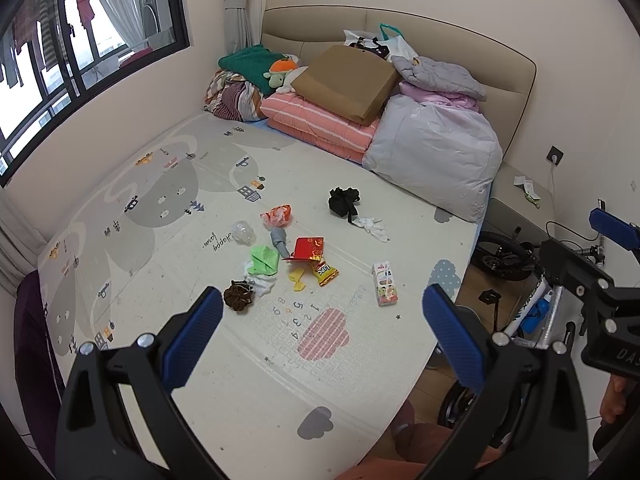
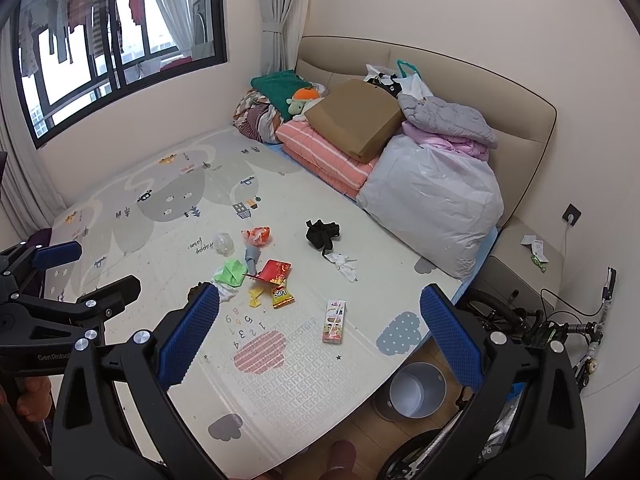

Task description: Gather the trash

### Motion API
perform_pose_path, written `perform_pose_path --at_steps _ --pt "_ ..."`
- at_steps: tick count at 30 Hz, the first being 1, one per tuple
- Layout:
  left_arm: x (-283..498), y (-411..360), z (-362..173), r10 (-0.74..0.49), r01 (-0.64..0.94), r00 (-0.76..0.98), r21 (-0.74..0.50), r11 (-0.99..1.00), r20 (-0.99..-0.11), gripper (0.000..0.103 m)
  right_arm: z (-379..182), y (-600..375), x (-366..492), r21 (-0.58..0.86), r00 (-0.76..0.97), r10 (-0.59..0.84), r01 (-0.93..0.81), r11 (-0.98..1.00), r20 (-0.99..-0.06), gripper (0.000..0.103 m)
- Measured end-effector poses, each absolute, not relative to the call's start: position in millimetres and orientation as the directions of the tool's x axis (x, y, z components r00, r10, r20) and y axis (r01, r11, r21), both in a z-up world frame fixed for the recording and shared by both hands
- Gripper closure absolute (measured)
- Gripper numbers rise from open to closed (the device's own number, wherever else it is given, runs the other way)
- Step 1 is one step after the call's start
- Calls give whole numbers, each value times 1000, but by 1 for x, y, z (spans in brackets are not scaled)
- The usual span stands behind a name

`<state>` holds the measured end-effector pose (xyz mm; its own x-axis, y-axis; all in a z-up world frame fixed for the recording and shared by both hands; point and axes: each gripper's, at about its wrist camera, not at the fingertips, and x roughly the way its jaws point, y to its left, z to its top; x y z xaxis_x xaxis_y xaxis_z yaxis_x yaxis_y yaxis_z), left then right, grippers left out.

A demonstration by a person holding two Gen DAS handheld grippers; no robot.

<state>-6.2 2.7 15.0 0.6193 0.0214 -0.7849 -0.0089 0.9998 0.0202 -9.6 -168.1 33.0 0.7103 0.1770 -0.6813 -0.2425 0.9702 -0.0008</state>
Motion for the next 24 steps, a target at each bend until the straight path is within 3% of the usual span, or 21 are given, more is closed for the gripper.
perform_pose_path --at_steps 24 --pt "-6 2 15 21 -7 619 21 1000 -786 3 32 -166 -11 -8 712 168 -237 972 -682 6"
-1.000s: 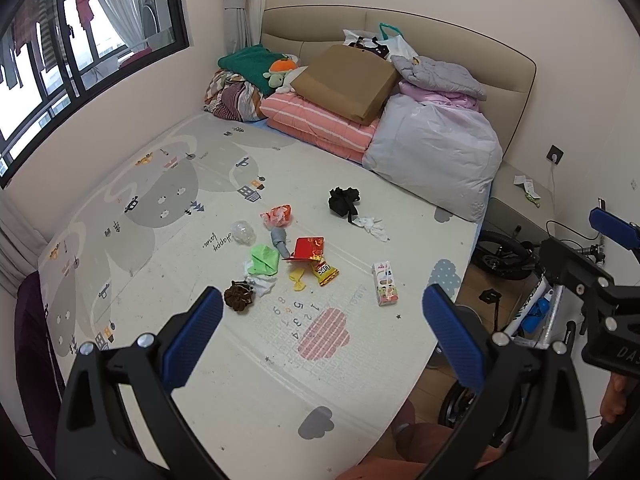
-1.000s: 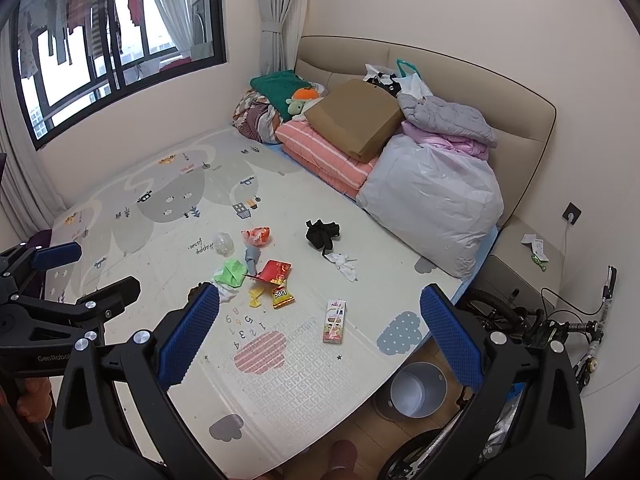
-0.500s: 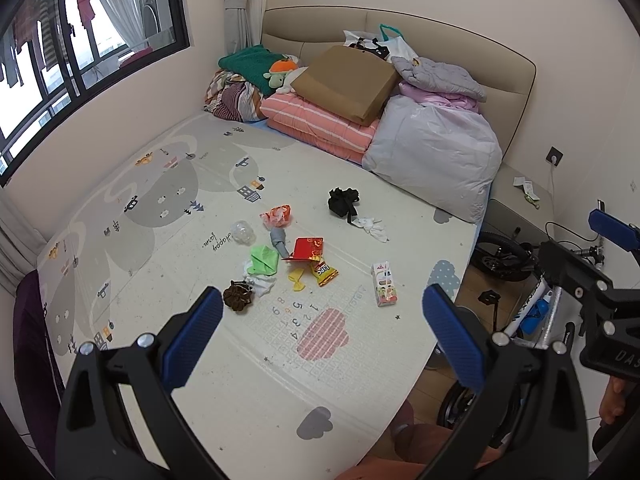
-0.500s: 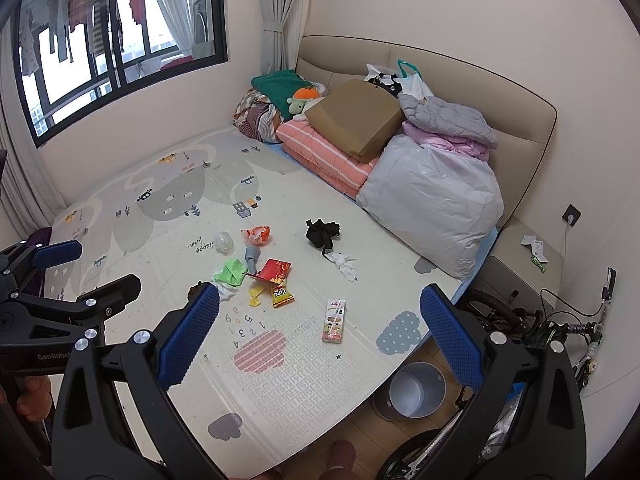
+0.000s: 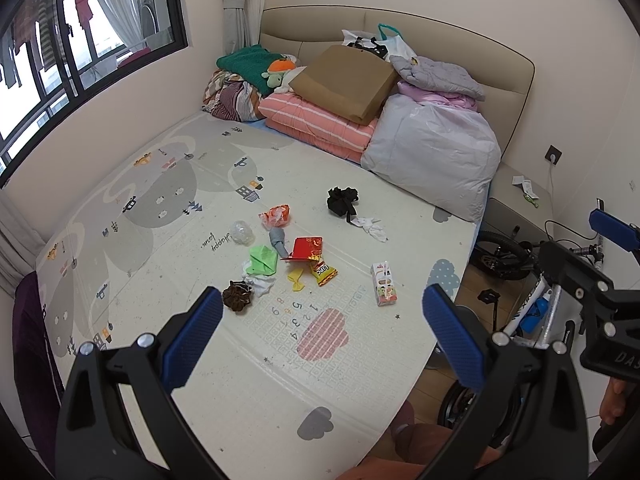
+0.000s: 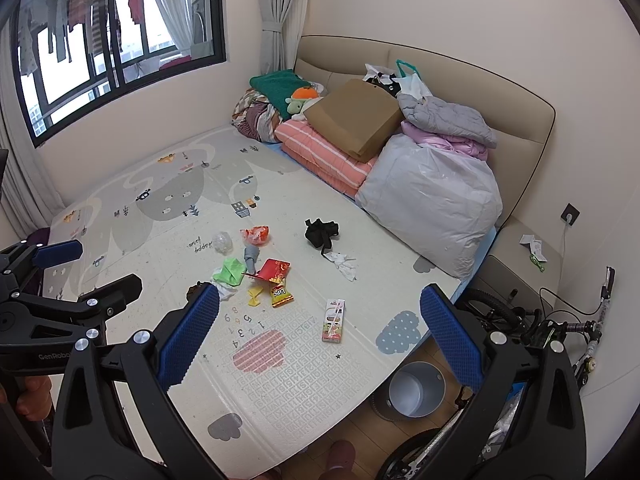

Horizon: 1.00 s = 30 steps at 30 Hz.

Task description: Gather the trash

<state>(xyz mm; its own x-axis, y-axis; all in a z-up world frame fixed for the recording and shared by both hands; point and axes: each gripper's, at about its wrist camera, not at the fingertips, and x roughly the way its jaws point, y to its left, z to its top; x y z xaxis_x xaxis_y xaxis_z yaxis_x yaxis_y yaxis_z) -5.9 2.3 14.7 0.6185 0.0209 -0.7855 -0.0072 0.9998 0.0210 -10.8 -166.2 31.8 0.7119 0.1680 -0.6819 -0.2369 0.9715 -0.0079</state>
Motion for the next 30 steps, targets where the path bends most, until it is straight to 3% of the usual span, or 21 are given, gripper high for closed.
perform_pose_path --at_steps 12,30 --pt "17 7 -12 -11 19 579 0 1000 -815 3 -5 -161 8 -22 666 137 -225 974 -733 6" --pt "123 2 -154 70 -110 418 26 994 -906 3 -151 -170 152 5 516 173 -310 951 -839 6"
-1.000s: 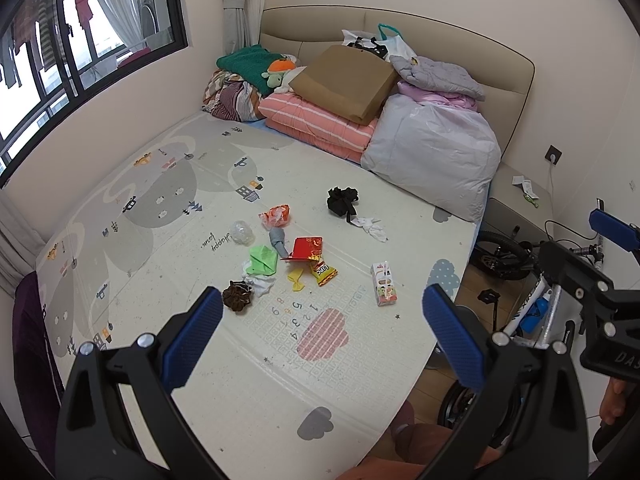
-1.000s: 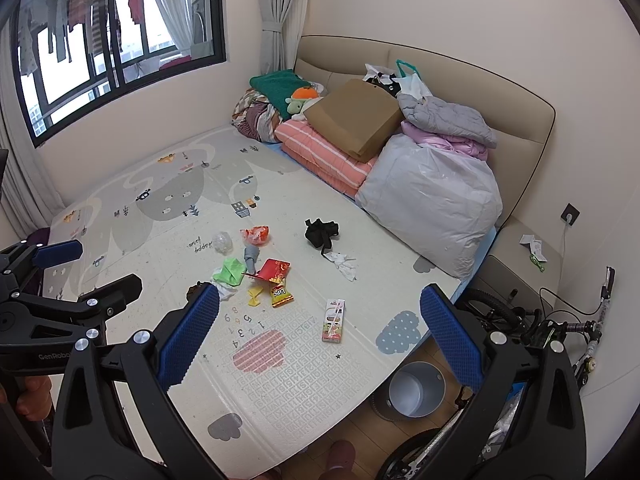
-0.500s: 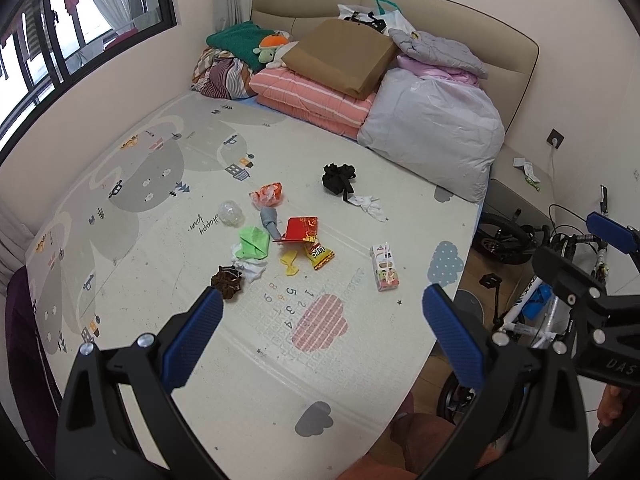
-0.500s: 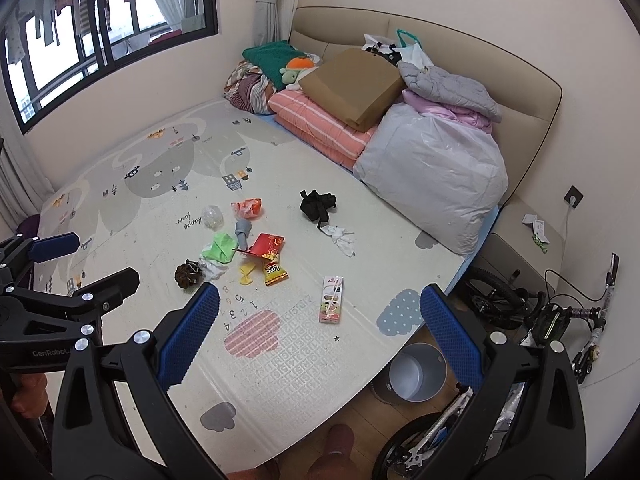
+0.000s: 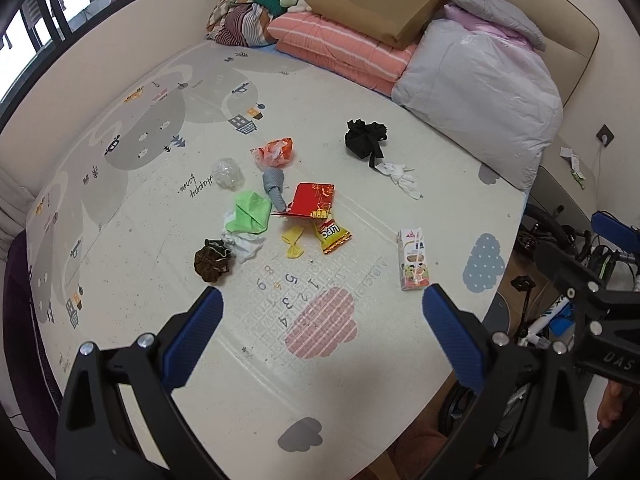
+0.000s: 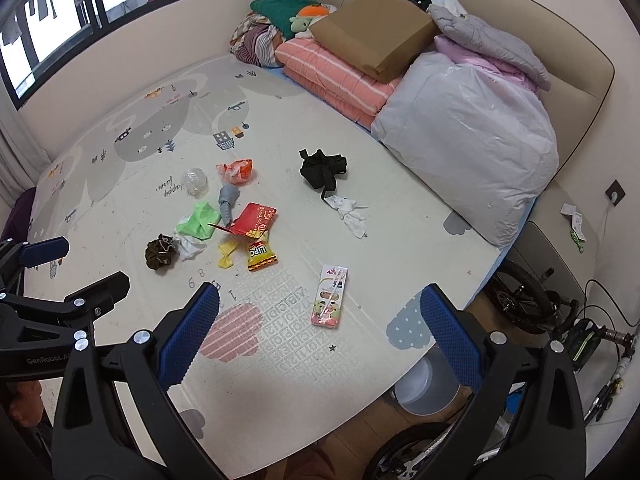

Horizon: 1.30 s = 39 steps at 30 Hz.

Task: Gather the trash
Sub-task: 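Grasp the red envelope with the left tool while the right tool grasps the Anchor milk carton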

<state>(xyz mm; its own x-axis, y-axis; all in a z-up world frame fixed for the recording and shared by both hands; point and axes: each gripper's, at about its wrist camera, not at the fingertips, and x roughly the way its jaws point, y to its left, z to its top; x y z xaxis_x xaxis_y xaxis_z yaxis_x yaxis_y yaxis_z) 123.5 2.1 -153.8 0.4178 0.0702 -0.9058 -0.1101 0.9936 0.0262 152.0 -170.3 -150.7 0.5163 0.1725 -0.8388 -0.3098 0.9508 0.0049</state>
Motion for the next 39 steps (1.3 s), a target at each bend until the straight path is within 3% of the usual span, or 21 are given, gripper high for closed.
perform_pose_path --at_steps 19,28,32,34,35,37,39 --pt "256 58 -370 91 -254 345 1 967 -934 3 -396 -150 252 -63 433 45 -232 971 -900 6" --pt "298 82 -432 48 -307 344 -64 950 -938 3 -460 -140 257 -102 404 -2 -227 969 -915 6" --pt "312 84 -447 38 -310 345 -76 948 -938 8 -477 -136 257 -112 394 -16 -224 968 -919 6" --pt "317 84 -453 35 -308 338 -76 948 -940 36 -483 -135 258 -118 389 -23 -220 968 -921 6" --pt "320 85 -458 20 -314 323 -87 946 -946 58 -485 -134 259 -119 387 -25 -219 968 -922 6" --pt "322 87 -466 -32 -321 309 -136 937 -951 75 -489 -135 261 -118 379 -27 -220 968 -925 6" --pt "321 84 -466 -21 -302 324 -125 945 -946 85 -491 -134 263 -114 371 -23 -226 967 -928 18"
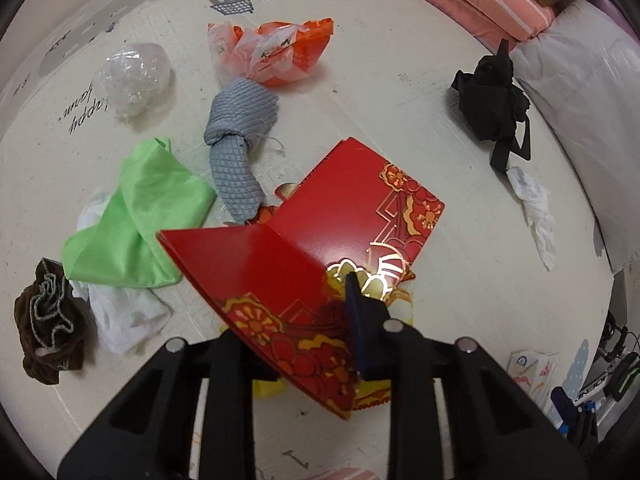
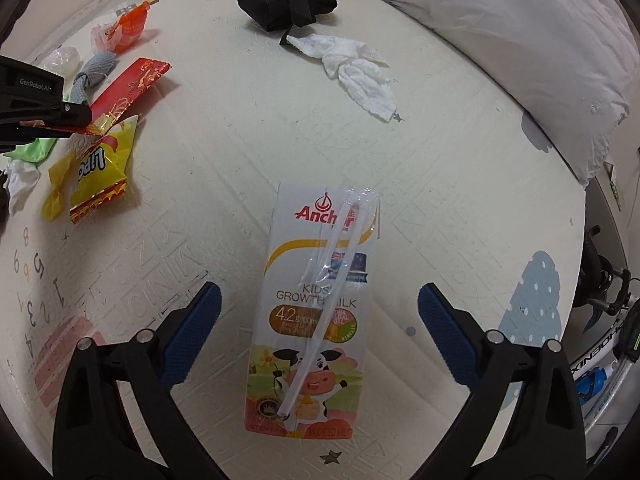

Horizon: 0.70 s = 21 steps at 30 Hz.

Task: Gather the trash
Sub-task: 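Grasp the red envelope with the left tool while the right tool grasps the Anchor milk carton, then carry both items to the grey bin and release them inside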

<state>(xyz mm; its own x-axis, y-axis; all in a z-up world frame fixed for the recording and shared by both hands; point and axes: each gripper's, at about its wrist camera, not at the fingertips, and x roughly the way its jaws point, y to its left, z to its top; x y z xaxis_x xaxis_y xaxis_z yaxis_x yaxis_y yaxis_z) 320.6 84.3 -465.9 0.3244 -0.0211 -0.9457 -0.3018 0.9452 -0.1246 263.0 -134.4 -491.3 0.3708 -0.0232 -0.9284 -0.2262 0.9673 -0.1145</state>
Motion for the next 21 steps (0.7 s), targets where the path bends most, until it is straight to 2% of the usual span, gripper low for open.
perform_pose_path --at_steps 1,2,4,12,21 --pt "319 81 -463 -6 -284 339 -109 953 -941 89 -492 -134 264 -111 363 -20 -233 966 -932 41" --pt "318 79 -461 0 -269 353 -102 958 -936 94 -494 -134 265 -97 347 -9 -238 966 -938 52" --pt "315 77 -455 -2 -256 377 -106 961 -926 102 -492 -135 266 -68 341 17 -238 969 -940 53" --pt "299 69 -422 8 -191 423 -80 978 -906 102 -454 -134 267 -51 390 45 -234 971 -919 54" --pt "274 48 -347 21 -94 471 -27 995 -882 102 -382 -143 259 -28 447 69 -208 978 -892 54"
